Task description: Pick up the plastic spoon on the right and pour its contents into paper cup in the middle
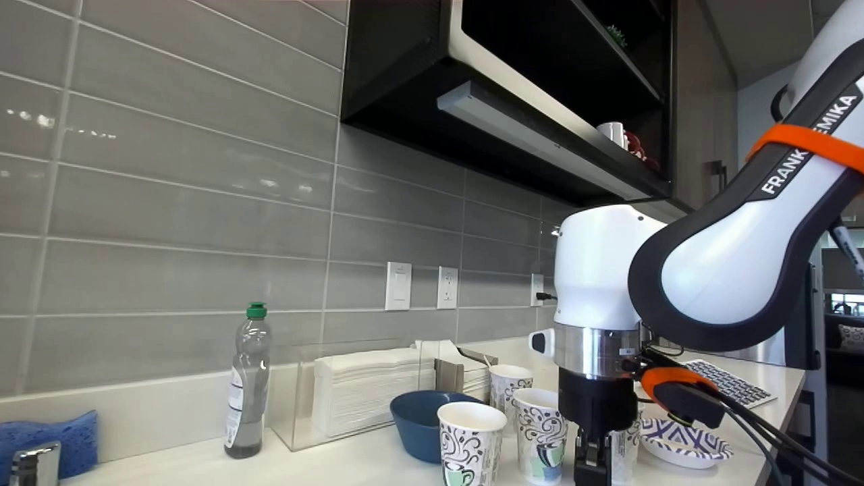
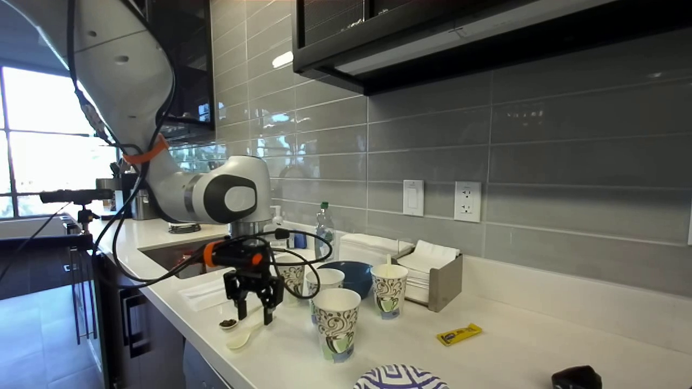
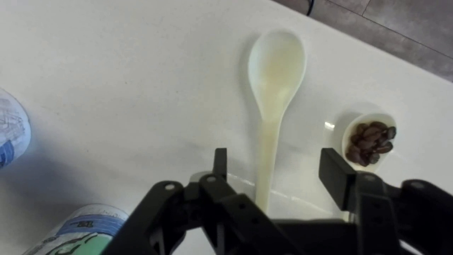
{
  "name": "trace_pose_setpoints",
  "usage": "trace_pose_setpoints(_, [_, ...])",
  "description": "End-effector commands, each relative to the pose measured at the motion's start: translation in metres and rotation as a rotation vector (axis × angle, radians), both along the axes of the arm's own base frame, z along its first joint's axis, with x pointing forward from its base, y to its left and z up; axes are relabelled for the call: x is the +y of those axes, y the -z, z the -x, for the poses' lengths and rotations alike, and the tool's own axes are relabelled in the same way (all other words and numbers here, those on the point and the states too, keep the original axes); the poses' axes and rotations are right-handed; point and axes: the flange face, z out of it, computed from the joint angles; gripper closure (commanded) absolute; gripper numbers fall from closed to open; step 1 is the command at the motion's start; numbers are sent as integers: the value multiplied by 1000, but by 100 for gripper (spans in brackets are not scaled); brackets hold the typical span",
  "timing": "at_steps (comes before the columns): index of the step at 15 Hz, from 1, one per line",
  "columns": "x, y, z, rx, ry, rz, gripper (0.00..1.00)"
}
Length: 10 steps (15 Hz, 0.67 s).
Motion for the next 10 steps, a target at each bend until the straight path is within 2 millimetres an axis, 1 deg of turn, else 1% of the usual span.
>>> trace_pose_setpoints(1, [6,-27,12,-13,-27,13,0])
trace_pose_setpoints(3, [8,-42,22,-12,-22,21,0])
trace_pose_setpoints(5, [11,-63,32,-16,-12,42,0])
trace_pose_setpoints(6, [9,-42,14,-1,-21,26,0])
trace_pose_setpoints(7, [10,-49,16,-9,-23,28,0])
trace_pose_setpoints(8, [10,-51,16,-14,-23,27,0])
trace_pose_setpoints(10, [9,-46,16,-3,-22,28,0])
